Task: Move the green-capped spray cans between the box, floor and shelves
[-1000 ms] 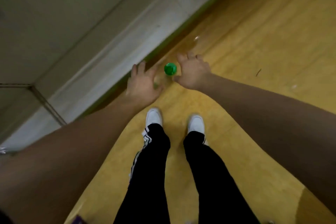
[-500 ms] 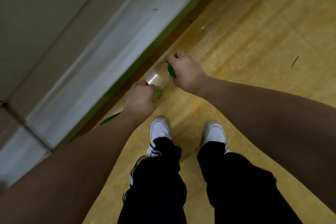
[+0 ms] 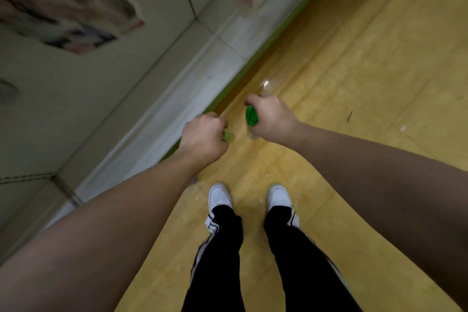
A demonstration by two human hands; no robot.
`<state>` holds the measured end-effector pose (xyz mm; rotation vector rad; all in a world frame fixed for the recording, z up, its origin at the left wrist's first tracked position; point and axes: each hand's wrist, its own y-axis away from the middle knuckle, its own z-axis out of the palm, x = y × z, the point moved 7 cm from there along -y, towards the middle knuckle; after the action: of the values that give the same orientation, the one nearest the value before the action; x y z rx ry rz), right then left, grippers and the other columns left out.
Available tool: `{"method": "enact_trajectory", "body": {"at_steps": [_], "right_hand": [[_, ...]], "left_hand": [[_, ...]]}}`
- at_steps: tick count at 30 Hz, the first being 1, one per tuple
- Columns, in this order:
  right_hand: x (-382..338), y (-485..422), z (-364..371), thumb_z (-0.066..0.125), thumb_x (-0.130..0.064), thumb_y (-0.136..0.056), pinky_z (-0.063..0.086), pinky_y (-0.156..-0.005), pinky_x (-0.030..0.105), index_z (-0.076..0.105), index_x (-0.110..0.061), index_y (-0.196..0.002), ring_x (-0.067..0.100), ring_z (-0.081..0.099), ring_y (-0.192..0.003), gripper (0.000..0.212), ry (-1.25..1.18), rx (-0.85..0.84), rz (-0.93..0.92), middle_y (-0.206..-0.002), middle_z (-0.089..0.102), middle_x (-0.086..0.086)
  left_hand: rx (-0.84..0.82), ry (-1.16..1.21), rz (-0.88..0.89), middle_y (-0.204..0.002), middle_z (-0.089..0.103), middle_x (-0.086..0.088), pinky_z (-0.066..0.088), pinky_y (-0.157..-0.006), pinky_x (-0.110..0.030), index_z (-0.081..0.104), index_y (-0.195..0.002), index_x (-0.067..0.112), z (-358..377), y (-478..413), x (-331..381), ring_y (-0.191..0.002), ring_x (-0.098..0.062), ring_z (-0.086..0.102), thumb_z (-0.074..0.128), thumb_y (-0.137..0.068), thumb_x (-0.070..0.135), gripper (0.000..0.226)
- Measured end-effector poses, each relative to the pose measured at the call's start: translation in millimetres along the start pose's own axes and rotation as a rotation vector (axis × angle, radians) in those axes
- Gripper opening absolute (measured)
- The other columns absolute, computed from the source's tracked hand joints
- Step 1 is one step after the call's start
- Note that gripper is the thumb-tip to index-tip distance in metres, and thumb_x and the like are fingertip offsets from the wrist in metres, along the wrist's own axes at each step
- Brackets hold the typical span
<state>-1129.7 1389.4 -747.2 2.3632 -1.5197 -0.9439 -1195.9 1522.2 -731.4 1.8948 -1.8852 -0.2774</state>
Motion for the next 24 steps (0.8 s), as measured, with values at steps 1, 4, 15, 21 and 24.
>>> {"method": "enact_trajectory", "body": {"at_steps": [1, 4, 15, 21, 24], "right_hand": [[-3.7, 11.6, -21.8, 0.078, -0.013, -0.077, 0.051, -0.081, 0.036, 0.054, -0.02, -0.131, 0.037, 0.06, -0.104, 0.059, -0.002, 0.016, 0.008, -0.119, 0.054, 0.012], [-15.6, 49.8, -90.0, 0.084, -0.012, -0.066, 0.055, -0.079, 0.04, 0.057, -0.021, -0.123, 0.035, 0.06, -0.1, 0.064, -0.01, 0.058, 0.024, -0.112, 0.055, 0.01], [-75.9, 206.8, -356.9, 0.088, -0.03, -0.064, 0.054, -0.083, 0.037, 0.059, -0.025, -0.119, 0.032, 0.061, -0.105, 0.063, -0.014, 0.339, 0.088, -0.113, 0.064, 0.01], [-92.9, 300.0, -442.2, 0.088, -0.031, -0.065, 0.055, -0.084, 0.038, 0.058, -0.025, -0.119, 0.029, 0.06, -0.107, 0.062, -0.079, 0.555, 0.213, -0.115, 0.063, 0.008], [-95.6, 348.7, -474.0, 0.089, -0.029, -0.068, 0.055, -0.083, 0.036, 0.058, -0.026, -0.12, 0.025, 0.059, -0.105, 0.061, -0.132, 0.643, 0.268, -0.115, 0.061, 0.003]], "left_hand": [[0.017, -0.011, 0.013, -0.094, 0.057, -0.001, 0.05, -0.066, -0.035, 0.069, -0.107, 0.022, -23.5, 4.8, 10.1, -0.095, -0.032, 0.06, 0.065, -0.076, 0.025, 0.032], [0.077, -0.044, 0.054, -0.097, 0.061, -0.003, 0.052, -0.071, -0.037, 0.069, -0.104, 0.021, -97.7, 23.8, 42.5, -0.097, -0.032, 0.061, 0.064, -0.075, 0.027, 0.03], [0.342, -0.153, 0.364, -0.1, 0.064, -0.003, 0.055, -0.075, -0.039, 0.071, -0.103, 0.021, -394.7, 115.8, 172.6, -0.097, -0.028, 0.063, 0.071, -0.072, 0.033, 0.034], [0.466, -0.242, 0.599, -0.103, 0.063, -0.003, 0.054, -0.078, -0.036, 0.072, -0.109, 0.023, -490.0, 169.2, 232.8, -0.101, -0.027, 0.062, 0.071, -0.074, 0.033, 0.036], [0.516, -0.229, 0.669, -0.102, 0.06, 0.0, 0.055, -0.078, -0.038, 0.072, -0.108, 0.024, -528.9, 192.6, 262.5, -0.099, -0.025, 0.061, 0.072, -0.074, 0.038, 0.037]]}}
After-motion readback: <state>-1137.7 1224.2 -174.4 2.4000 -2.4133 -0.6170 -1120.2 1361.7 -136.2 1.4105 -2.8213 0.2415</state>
